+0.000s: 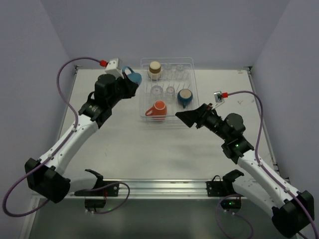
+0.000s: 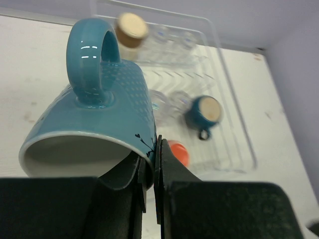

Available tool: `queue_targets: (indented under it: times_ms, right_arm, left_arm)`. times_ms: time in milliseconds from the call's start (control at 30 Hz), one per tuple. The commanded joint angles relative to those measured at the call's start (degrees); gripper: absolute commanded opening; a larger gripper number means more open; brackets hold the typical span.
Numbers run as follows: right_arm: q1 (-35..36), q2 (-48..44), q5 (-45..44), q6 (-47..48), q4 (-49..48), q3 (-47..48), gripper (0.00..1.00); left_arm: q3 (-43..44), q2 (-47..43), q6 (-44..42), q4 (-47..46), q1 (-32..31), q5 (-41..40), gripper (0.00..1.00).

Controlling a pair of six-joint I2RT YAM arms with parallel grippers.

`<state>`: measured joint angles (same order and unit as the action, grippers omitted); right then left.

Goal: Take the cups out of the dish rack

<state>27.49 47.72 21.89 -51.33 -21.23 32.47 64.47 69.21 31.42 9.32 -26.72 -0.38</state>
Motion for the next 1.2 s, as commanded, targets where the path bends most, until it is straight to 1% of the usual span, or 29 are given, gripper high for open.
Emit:
queue_targets:
  times_ms: [0,33,67,100,133,167,200,267,300,367,500,567,633,733,833,967,1000,1067,1100,1167]
  right_arm:
    - [0.3,-1.5,-3.8,8.6,10.4,4.0,0.99]
    - [0.2,-1.6,-4.4,9.5,11.6,4.4,0.99]
    - [0.2,-1.5,-5.1,10.3,12.6,4.7,0.99]
    - [0.3,-1.4,-6.3,12.4,15.2,5.1,0.99]
    - [0.5,-0.9,-6.4,13.4,16.4,5.8,0.99]
    - [0.5,-0.4,-6.4,14.7,17.4,6.2,0.99]
    - [0.6,0.3,-6.5,16.9,20.3,6.9,0.99]
    - [0.9,2.8,-8.1,19.0,23.8,9.6,0.99]
    - [1.0,3.4,-8.5,20.6,25.8,10.2,0.99]
    - [1.2,4.7,-10.2,21.5,26.5,11.2,0.99]
    - [1.3,7.9,-12.4,22.8,26.9,12.8,0.99]
    - [1.4,10.1,-13.2,23.7,28.0,15.2,0.99]
    - [1.7,13.3,-14.0,25.1,29.2,17.1,0.99]
    - [2.0,17.0,-15.7,26.1,30.1,19.3,0.99]
    - [3.0,18.8,-17.1,26.5,29.4,20.2,0.99]
    - [4.7,20.1,-17.2,26.5,29.4,21.1,0.99]
    - [4.7,20.4,-16.0,26.4,28.9,21.1,0.99]
    - [5.1,21.2,-16.0,25.9,28.6,21.4,0.99]
    - [5.3,21.5,-16.3,25.9,29.0,22.2,0.99]
    - [6.0,22.8,-17.6,26.3,30.1,23.3,0.99]
  left_arm:
    - [11.2,5.9,-6.3,8.7,7.4,-11.9,0.00]
    - [12.3,7.5,-6.8,9.7,8.9,-12.4,0.00]
    - [13.6,11.0,-7.1,12.1,10.4,-13.7,0.00]
    - [16.3,12.9,-7.5,13.7,12.9,-13.8,0.00]
    - [17.8,15.1,-7.9,15.1,14.2,-13.3,0.00]
    - [19.5,19.4,-8.0,19.3,15.3,-12.5,0.00]
    - [20.9,21.3,-8.5,20.9,17.0,-12.4,0.00]
    - [22.9,25.5,-9.4,24.5,18.2,-12.4,0.00]
    - [23.2,26.4,-10.4,25.6,19.1,-12.4,0.00]
    - [23.1,28.5,-11.8,28.5,19.9,-10.7,0.00]
    - [23.6,31.3,-14.3,31.5,22.2,-11.9,0.00]
    - [24.9,33.7,-14.6,32.9,22.9,-10.9,0.00]
    - [26.1,36.4,-16.7,33.8,23.3,-8.7,0.00]
    - [29.4,40.3,-18.6,38.6,23.4,-9.9,0.00]
    - [29.5,42.0,-19.6,38.8,23.4,-11.1,0.00]
    - [29.8,43.1,-19.8,38.3,23.9,-10.3,0.00]
    - [30.2,43.3,-20.0,38.5,24.0,-10.0,0.09]
    - [31.2,43.9,-20.2,39.1,24.0,-11.1,0.19]
    - [31.3,43.9,-20.1,39.2,24.0,-11.8,0.35]
    - [31.5,43.5,-19.7,38.8,24.1,-13.2,0.49]
